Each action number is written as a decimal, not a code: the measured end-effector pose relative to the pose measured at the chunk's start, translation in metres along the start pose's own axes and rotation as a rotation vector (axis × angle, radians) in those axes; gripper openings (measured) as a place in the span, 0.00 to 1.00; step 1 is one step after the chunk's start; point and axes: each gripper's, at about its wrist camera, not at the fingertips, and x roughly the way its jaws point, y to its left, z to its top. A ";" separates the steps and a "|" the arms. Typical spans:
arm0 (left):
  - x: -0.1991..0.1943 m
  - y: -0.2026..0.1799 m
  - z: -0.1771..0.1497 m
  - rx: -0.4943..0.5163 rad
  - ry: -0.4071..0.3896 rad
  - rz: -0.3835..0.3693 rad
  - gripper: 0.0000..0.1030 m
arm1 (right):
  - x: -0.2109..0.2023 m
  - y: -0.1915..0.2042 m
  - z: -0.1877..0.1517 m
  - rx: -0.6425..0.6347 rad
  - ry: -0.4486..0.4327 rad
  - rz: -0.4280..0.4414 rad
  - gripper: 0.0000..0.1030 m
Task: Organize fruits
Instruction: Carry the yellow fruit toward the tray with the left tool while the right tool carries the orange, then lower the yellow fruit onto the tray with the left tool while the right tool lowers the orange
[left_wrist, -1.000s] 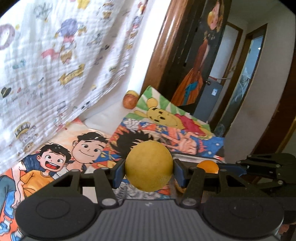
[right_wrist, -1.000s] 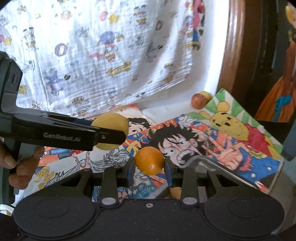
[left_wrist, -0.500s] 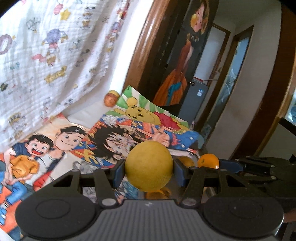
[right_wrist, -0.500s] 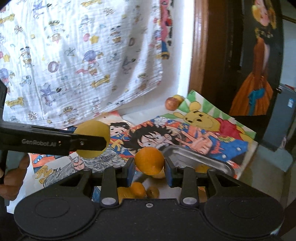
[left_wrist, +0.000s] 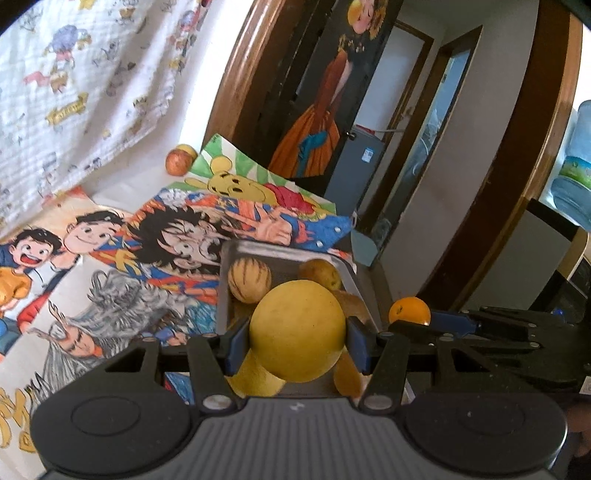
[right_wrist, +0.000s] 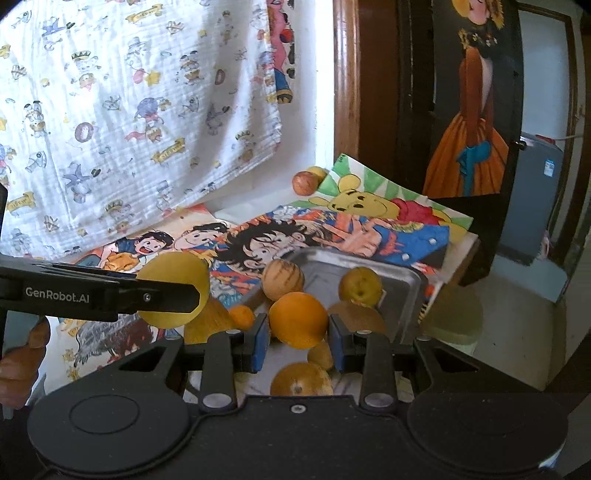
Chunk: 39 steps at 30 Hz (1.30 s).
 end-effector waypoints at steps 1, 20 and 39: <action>0.001 -0.001 -0.001 0.001 0.005 -0.001 0.57 | -0.001 -0.001 -0.003 0.005 0.001 -0.002 0.35; 0.024 -0.016 -0.035 0.033 0.085 -0.026 0.57 | -0.013 -0.002 -0.052 0.044 -0.006 -0.097 0.35; 0.037 -0.013 -0.043 0.029 0.114 -0.022 0.58 | -0.004 0.001 -0.083 0.177 -0.008 -0.142 0.35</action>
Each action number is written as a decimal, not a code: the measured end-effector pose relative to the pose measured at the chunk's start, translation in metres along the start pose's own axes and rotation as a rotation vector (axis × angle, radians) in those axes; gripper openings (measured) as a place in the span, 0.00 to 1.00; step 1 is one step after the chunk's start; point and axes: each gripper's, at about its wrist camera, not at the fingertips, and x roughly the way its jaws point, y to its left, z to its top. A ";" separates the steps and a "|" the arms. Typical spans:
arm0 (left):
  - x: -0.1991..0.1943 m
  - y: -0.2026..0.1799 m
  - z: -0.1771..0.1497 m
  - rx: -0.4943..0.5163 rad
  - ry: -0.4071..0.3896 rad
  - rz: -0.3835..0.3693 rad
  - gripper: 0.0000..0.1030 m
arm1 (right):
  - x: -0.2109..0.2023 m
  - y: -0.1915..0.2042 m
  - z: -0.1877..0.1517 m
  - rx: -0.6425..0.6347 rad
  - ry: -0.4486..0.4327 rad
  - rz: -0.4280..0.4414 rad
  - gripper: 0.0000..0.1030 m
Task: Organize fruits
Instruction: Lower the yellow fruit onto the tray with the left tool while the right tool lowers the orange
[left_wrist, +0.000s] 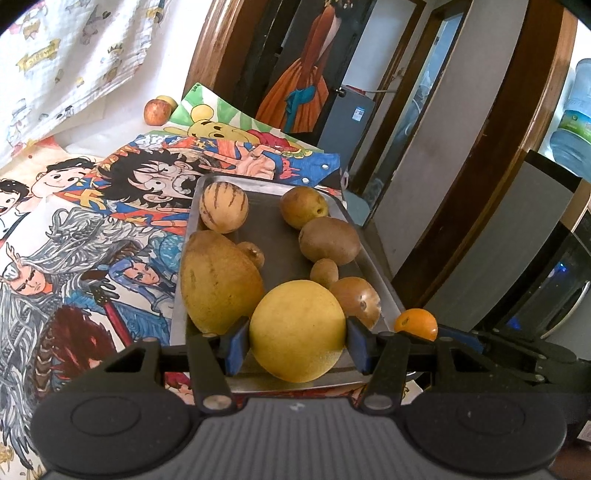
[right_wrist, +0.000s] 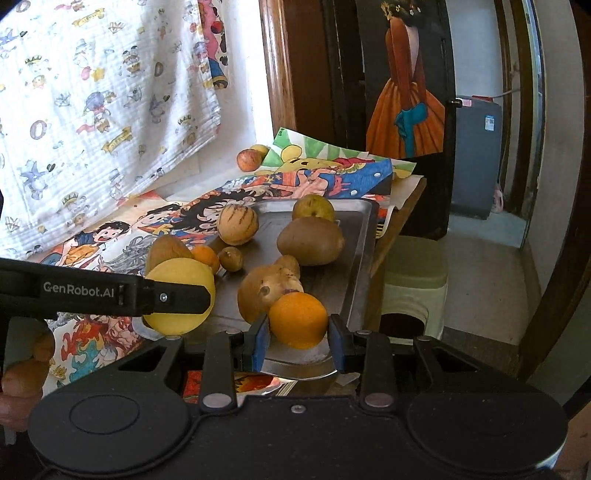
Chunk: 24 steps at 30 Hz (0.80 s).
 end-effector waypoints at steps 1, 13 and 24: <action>0.000 0.000 0.000 0.005 0.000 0.000 0.58 | 0.000 0.000 0.000 0.002 0.001 0.000 0.35; 0.003 0.000 -0.002 0.010 0.006 0.002 0.58 | 0.004 0.003 -0.006 0.002 0.003 -0.018 0.35; 0.002 0.001 -0.003 0.000 0.002 -0.008 0.58 | 0.005 0.004 -0.009 0.013 -0.002 -0.014 0.35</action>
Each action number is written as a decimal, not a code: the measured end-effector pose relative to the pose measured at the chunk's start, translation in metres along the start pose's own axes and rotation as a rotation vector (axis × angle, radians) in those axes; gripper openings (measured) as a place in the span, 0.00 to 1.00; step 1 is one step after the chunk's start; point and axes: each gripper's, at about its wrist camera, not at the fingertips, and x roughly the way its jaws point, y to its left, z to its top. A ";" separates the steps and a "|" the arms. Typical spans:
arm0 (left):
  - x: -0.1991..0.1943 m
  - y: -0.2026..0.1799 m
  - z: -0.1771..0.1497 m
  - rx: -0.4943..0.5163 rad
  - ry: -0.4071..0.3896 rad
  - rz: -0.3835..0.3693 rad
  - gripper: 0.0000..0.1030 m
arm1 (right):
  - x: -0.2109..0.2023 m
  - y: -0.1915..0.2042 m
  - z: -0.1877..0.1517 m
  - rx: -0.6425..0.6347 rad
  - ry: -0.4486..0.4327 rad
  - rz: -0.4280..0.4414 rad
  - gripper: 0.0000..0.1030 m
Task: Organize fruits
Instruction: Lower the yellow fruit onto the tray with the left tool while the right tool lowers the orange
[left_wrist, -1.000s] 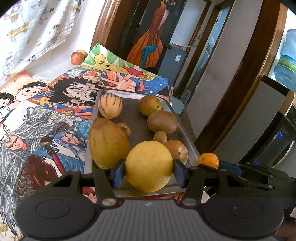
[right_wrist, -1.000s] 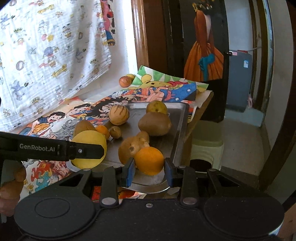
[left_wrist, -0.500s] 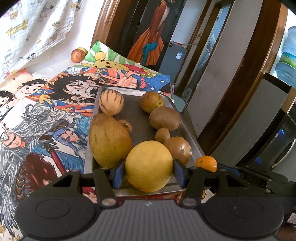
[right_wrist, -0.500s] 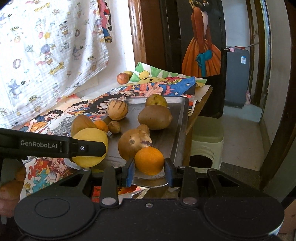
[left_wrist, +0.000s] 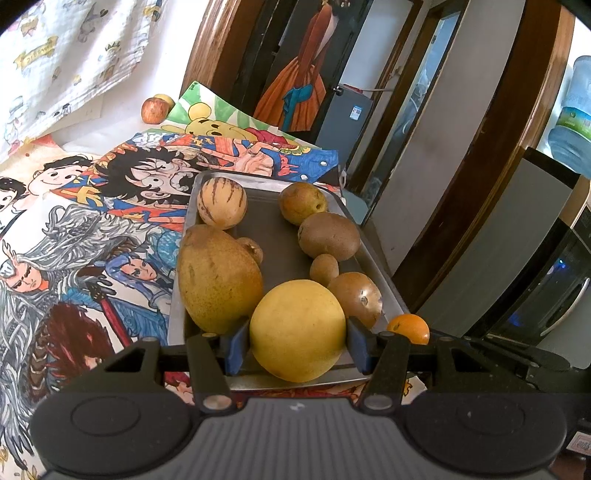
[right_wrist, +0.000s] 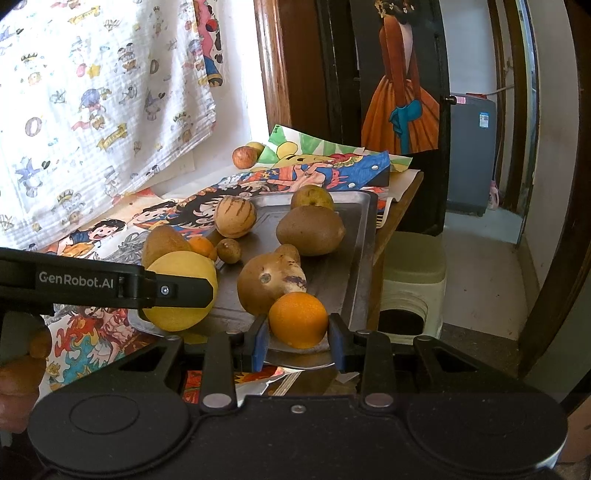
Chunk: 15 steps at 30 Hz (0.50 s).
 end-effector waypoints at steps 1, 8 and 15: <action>-0.001 0.001 0.000 -0.002 0.000 -0.002 0.58 | 0.000 0.000 0.000 0.003 -0.001 0.001 0.35; -0.001 0.004 -0.001 -0.027 0.002 -0.014 0.58 | 0.000 0.000 -0.001 0.007 -0.002 0.001 0.35; -0.002 0.009 -0.001 -0.051 0.005 -0.024 0.58 | -0.001 0.000 -0.001 0.005 -0.002 -0.001 0.35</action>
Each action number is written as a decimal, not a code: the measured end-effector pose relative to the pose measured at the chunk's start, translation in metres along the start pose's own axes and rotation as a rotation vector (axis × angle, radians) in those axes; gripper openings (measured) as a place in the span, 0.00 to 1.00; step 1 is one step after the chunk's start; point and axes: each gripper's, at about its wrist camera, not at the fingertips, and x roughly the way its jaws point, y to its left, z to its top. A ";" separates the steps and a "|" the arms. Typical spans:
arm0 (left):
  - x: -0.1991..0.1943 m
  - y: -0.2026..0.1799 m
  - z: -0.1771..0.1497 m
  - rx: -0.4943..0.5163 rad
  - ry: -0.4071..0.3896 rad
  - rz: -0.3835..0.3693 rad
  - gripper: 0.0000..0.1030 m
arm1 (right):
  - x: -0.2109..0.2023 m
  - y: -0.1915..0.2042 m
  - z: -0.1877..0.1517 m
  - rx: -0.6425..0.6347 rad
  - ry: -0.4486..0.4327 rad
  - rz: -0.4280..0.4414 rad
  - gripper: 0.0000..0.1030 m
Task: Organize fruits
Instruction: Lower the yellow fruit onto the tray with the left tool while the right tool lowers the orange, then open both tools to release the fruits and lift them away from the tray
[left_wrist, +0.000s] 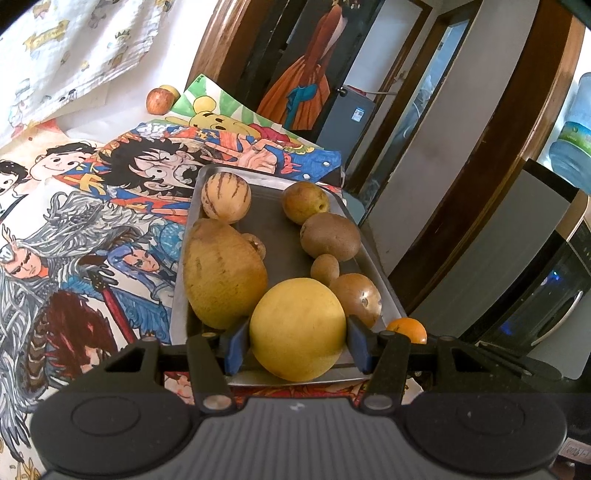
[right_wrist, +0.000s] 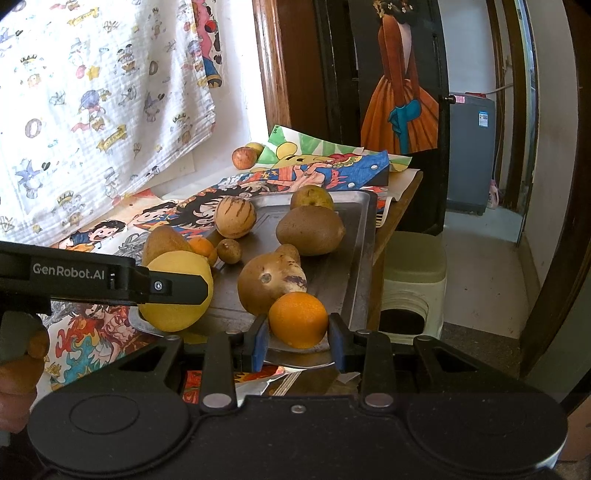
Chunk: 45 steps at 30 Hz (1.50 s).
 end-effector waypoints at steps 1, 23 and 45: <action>0.000 0.001 0.000 -0.003 0.000 -0.001 0.58 | 0.000 0.000 0.000 0.000 0.000 0.000 0.35; -0.006 0.004 -0.004 -0.030 0.017 -0.015 0.59 | -0.002 -0.002 -0.002 0.007 -0.003 -0.017 0.35; -0.024 0.013 -0.012 -0.048 -0.008 0.006 0.58 | -0.012 0.003 -0.004 0.009 -0.012 -0.031 0.45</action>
